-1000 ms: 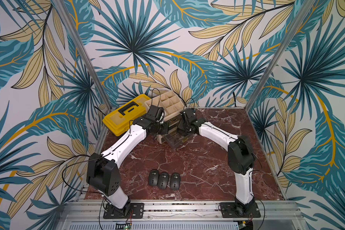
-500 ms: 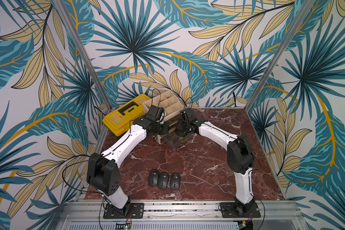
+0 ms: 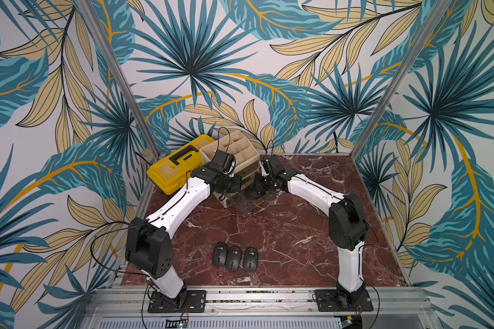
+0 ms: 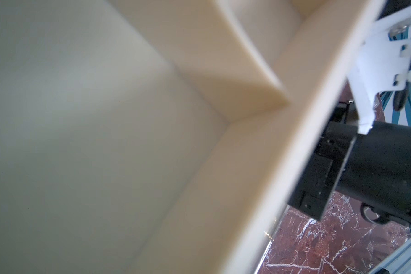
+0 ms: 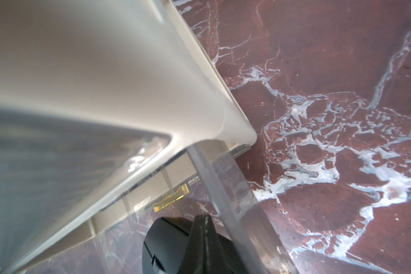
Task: Take the mice out of the drawer
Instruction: Adjust the mouse in the drawer.
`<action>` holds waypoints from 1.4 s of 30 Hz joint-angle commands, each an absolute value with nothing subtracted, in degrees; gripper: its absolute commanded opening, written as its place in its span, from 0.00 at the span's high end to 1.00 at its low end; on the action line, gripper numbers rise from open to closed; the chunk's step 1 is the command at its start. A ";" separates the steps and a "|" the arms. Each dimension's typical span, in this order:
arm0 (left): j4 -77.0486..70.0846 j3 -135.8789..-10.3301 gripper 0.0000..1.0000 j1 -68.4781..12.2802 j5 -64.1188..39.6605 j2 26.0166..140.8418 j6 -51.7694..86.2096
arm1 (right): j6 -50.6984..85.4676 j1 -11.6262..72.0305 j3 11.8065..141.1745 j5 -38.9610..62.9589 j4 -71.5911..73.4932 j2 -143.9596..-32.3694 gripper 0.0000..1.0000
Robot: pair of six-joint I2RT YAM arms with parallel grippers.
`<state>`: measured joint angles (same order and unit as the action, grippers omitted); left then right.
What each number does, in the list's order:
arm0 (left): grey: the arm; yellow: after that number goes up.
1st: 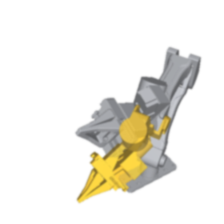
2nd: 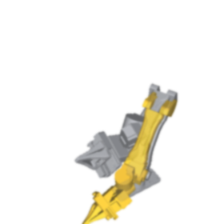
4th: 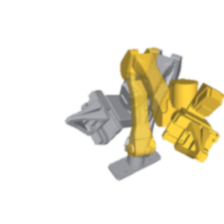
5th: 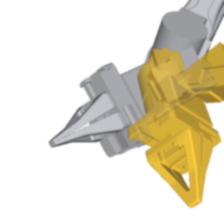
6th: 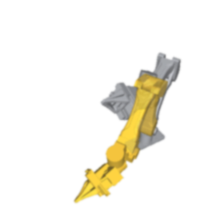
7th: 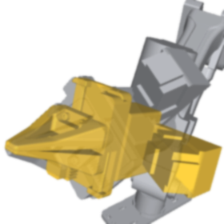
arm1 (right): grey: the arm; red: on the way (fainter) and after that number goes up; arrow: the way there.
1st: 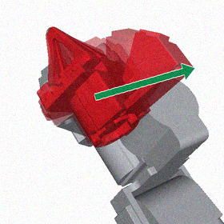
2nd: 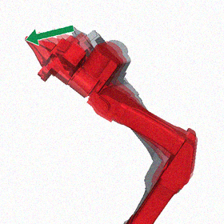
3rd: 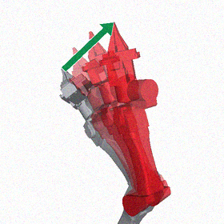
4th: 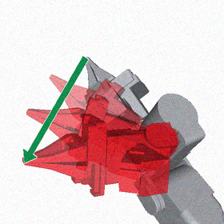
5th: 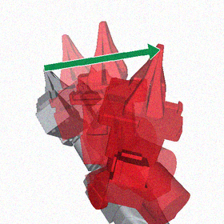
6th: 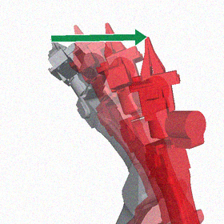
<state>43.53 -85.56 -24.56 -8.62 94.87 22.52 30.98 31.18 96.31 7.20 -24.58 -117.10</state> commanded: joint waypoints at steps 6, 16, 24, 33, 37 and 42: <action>43.19 -88.09 1.00 -24.34 -8.89 96.90 21.72 | 30.13 31.25 91.58 12.14 -28.53 -113.87 1.00; 43.24 -88.15 1.00 -24.34 -8.71 96.94 21.86 | 42.30 31.85 86.15 -2.11 -21.10 -106.24 1.00; 43.39 -88.07 1.00 -24.28 -8.47 96.94 21.84 | 46.26 34.20 86.07 -4.12 -18.69 -106.29 1.00; 43.86 -88.24 1.00 -24.30 -8.25 96.61 21.53 | 47.37 37.19 91.52 -4.49 -20.46 -112.70 1.00; 44.02 -88.32 1.00 -24.31 -8.26 96.52 21.11 | 45.64 37.76 93.85 -3.46 -23.27 -114.60 1.00; 44.05 -88.50 1.00 -24.20 -8.74 96.61 19.91 | 42.58 37.71 95.37 -1.44 -27.92 -115.25 1.00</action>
<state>43.97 -86.19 -24.53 -8.58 96.49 21.87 45.23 37.54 94.04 -2.52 -23.22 -114.63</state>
